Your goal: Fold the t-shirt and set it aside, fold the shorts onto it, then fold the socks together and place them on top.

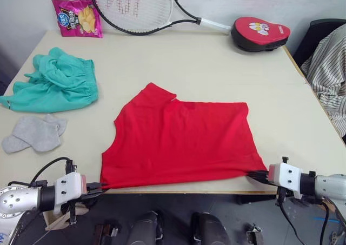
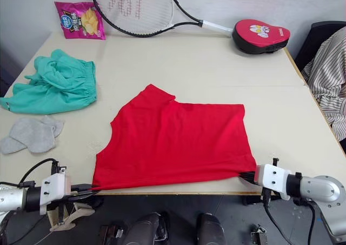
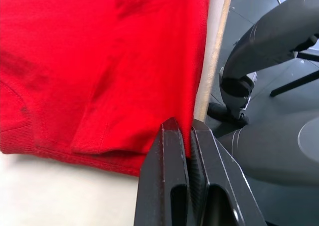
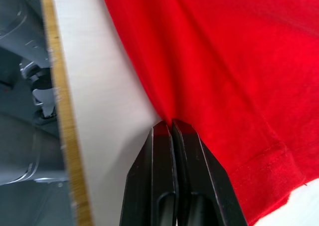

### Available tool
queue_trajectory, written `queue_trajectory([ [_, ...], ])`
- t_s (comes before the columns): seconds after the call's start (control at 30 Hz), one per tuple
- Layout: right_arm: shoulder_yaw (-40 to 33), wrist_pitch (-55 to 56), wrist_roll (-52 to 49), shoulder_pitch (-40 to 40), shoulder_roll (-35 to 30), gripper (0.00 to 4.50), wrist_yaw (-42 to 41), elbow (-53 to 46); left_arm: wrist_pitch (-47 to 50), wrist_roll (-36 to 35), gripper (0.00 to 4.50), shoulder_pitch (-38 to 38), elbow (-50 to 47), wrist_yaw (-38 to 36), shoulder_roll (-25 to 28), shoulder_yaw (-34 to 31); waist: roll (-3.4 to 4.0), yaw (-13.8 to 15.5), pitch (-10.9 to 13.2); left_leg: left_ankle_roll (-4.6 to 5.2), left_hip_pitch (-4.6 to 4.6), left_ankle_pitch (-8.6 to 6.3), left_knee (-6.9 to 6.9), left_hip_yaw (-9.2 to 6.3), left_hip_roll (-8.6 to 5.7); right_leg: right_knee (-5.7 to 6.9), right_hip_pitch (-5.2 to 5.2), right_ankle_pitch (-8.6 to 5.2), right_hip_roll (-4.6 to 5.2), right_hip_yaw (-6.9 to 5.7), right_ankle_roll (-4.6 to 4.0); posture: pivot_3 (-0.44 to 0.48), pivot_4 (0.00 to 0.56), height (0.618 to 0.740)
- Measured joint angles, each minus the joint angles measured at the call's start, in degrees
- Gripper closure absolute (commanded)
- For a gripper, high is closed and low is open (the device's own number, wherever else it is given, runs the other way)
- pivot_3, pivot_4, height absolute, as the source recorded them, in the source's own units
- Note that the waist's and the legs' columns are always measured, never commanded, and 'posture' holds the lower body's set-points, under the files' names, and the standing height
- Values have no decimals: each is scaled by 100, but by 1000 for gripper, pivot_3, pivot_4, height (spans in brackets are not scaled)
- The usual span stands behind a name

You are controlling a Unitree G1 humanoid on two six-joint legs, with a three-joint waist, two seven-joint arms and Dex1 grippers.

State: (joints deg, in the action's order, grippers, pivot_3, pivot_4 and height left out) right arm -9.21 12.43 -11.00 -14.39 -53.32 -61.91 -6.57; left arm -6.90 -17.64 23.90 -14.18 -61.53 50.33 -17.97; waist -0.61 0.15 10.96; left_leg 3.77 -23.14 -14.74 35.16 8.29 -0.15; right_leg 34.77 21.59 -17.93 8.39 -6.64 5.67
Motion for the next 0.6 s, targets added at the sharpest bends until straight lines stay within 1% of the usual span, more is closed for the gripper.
queue_trajectory([
  [0.17, -153, -193, -175, -564, -30, 4500, -110, -484, 87, 28, 4473, 153, -111, 112, -14, -170, -1, -11, -1, -1, -1, 0, -3, 0, 1, -3, 2, -1, -2, 0, -1, 0, 150, 740],
  [0.3, -252, -280, -188, -837, -30, 4500, -148, -667, 130, 35, 4473, 185, -121, 149, -21, -172, -1, -15, -1, 8, -3, -6, -3, 0, 1, -8, 1, -1, -2, 2, -2, 0, 150, 740],
  [0.47, -252, -283, -183, -848, -30, 4500, -151, -674, 261, -1, 4473, 184, -174, 140, -23, -170, -1, -19, -1, 10, -3, -7, -4, 0, 1, -10, 2, -1, -2, 3, -3, 0, 150, 740],
  [0.6, -243, -104, -107, -697, -30, 4500, -184, -481, 389, -44, 4473, 189, -318, 82, -23, -170, -1, -22, -1, 8, -3, -6, -3, 2, 1, -14, 1, -1, -2, 4, -2, 0, 150, 740],
])
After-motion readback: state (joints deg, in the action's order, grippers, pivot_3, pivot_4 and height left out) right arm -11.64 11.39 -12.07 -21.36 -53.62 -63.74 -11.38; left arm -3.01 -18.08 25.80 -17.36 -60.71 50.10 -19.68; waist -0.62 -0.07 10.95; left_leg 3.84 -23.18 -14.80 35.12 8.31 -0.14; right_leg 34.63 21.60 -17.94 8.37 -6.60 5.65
